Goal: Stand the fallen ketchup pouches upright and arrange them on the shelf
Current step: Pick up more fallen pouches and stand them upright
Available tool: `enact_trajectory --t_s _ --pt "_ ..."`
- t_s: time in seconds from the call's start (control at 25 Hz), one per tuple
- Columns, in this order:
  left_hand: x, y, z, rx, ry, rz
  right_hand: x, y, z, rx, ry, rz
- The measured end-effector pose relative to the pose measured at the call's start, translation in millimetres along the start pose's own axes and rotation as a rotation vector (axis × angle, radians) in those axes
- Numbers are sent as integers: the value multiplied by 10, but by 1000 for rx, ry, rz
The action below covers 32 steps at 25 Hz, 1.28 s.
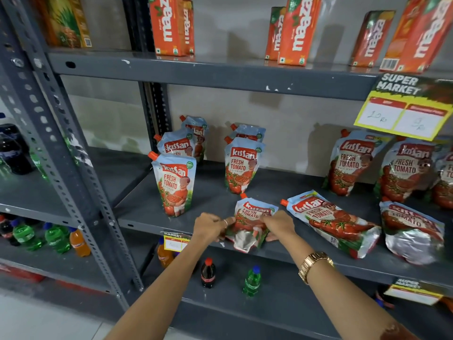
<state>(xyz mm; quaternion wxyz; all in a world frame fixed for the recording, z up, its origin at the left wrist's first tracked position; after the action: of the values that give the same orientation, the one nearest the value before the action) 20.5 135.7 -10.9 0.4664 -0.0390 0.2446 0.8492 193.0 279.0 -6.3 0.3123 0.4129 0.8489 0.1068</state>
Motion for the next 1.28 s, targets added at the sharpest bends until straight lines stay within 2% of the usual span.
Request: enact_trajectory --t_s 0.12,0.2,0.36,0.56,0.68,0.8,0.88,0.96,1.12,1.28 --pt "-15 -251 -53 -198 108 -79 64 -45 211 402 -8 -52" --pt "17 -248 -32 -189 121 -45 47 -32 267 507 -5 -71" --pt "45 -237 84 -286 68 -18 -13 75 -16 501 155 -92" --pt "39 -192 447 -287 -185 58 -199 342 -405 343 406 34" --pt "42 -225 413 -297 -216 126 -180 315 -349 286 397 12" --pt "-90 -212 382 -270 -218 254 -133 362 -310 365 376 -21" --pt "-197 -229 348 -254 -220 325 -83 529 -231 400 351 63" --pt "-231 -394 287 -282 -183 286 -75 797 -109 362 317 228" --pt "-115 -940 157 -535 13 32 -196 1360 42 116 257 507" --pt "-30 -1396 205 -576 123 -160 -359 1683 38 -105 275 560"
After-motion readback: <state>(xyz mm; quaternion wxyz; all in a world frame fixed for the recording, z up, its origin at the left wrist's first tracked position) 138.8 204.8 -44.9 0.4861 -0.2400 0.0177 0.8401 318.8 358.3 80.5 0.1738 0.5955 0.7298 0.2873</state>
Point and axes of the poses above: each hand's wrist, its own x-axis towards the middle knuckle, its own y-axis out of the back of the hand, z = x × y, the point moved 10 cm from there along x, towards the middle knuckle, and after that the axes turned 13 degrees about -z, right-handed, at the moved point
